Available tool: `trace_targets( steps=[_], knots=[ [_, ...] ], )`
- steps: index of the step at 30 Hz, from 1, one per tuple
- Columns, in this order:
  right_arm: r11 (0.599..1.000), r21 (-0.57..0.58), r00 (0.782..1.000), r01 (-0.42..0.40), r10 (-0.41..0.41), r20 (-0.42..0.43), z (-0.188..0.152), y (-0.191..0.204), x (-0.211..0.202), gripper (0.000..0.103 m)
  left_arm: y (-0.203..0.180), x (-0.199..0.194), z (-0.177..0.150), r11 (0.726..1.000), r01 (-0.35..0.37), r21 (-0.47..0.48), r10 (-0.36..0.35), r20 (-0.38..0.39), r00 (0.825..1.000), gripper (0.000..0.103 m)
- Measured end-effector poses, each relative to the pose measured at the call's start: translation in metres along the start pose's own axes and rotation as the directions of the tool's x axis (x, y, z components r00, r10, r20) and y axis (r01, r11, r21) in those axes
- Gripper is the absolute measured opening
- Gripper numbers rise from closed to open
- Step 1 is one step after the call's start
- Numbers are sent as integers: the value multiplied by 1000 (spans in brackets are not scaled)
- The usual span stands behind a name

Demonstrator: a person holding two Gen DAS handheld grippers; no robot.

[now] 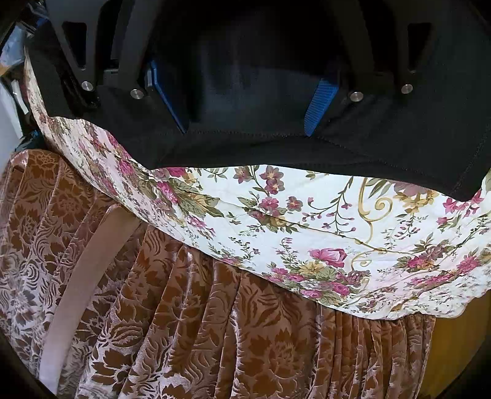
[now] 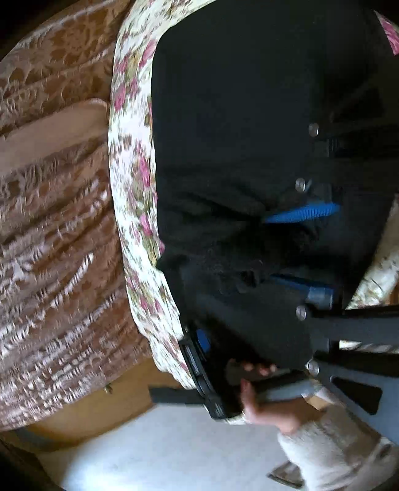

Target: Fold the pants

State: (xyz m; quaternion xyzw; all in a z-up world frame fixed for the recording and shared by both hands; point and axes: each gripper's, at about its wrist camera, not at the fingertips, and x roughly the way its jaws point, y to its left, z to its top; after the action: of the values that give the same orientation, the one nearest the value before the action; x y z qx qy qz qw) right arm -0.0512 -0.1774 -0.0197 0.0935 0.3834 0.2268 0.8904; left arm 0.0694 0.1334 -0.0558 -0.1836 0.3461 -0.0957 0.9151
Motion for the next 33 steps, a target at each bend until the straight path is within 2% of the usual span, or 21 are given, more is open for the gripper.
trace_targets(
  steps=[3, 5, 7, 10, 12, 14, 16, 17, 18, 21, 22, 24, 26, 27, 28, 30, 33],
  knots=[
    [997, -17, 997, -73, 72, -19, 0, -2, -13, 41, -1, -3, 2, 1000, 4, -10, -4, 0, 1000, 78],
    [993, -21, 993, -119, 119, 12, 2, -7, -32, 41, -5, -7, 6, 1000, 16, -26, -16, -13, 1000, 79],
    [994, -15, 991, -112, 113, 65, 5, -14, -50, 41, -16, -15, 5, 996, 79, -35, -80, -12, 997, 79],
    [998, 45, 984, -33, 24, 178, 14, -37, -79, 41, -44, -25, 1, 984, 177, -12, -177, -13, 984, 81],
    [991, 129, 971, 37, -66, 230, 22, -58, -91, 41, -69, -27, -4, 968, 249, 10, -249, -46, 967, 81],
    [971, 206, 962, 120, -165, 216, 30, -81, -92, 41, -93, -24, -10, 943, 332, 7, -330, -92, 939, 81],
    [960, 243, 965, 137, -184, 185, 35, -100, -87, 41, -108, -17, -15, 921, 390, -22, -389, -146, 910, 81],
    [956, 255, 965, 146, -195, 176, 36, -108, -84, 41, -116, -11, -18, 904, 424, -45, -425, -179, 887, 81],
    [951, 266, 964, 156, -206, 170, 36, -112, -83, 41, -120, -7, -21, 896, 440, -60, -443, -196, 875, 81],
    [941, 291, 960, 171, -226, 167, 36, -126, -76, 41, -129, 9, -30, 897, 432, -94, -441, -256, 860, 81],
    [938, 290, 956, 189, -243, 162, 38, -126, -72, 41, -131, 16, -33, 892, 437, -114, -451, -280, 848, 79],
    [928, 297, 949, 225, -278, 149, 33, -133, -70, 40, -134, 18, -40, 886, 447, -126, -464, -288, 838, 74],
    [922, 311, 951, 229, -280, 133, 26, -142, -68, 37, -142, 18, -45, 880, 465, -101, -472, -303, 828, 47],
    [920, 316, 951, 230, -281, 126, 25, -146, -66, 36, -143, 15, -51, 882, 463, -88, -465, -317, 826, 38],
    [914, 329, 950, 237, -289, 119, 22, -150, -66, 32, -147, 16, -55, 889, 453, -66, -447, -343, 827, 22],
    [909, 348, 950, 230, -288, 122, 21, -155, -68, 31, -153, 7, -61, 894, 448, -6, -423, -342, 839, 21],
    [912, 340, 951, 230, -284, 118, 22, -153, -72, 31, -150, -11, -62, 889, 457, 30, -426, -312, 849, 19]
  ],
)
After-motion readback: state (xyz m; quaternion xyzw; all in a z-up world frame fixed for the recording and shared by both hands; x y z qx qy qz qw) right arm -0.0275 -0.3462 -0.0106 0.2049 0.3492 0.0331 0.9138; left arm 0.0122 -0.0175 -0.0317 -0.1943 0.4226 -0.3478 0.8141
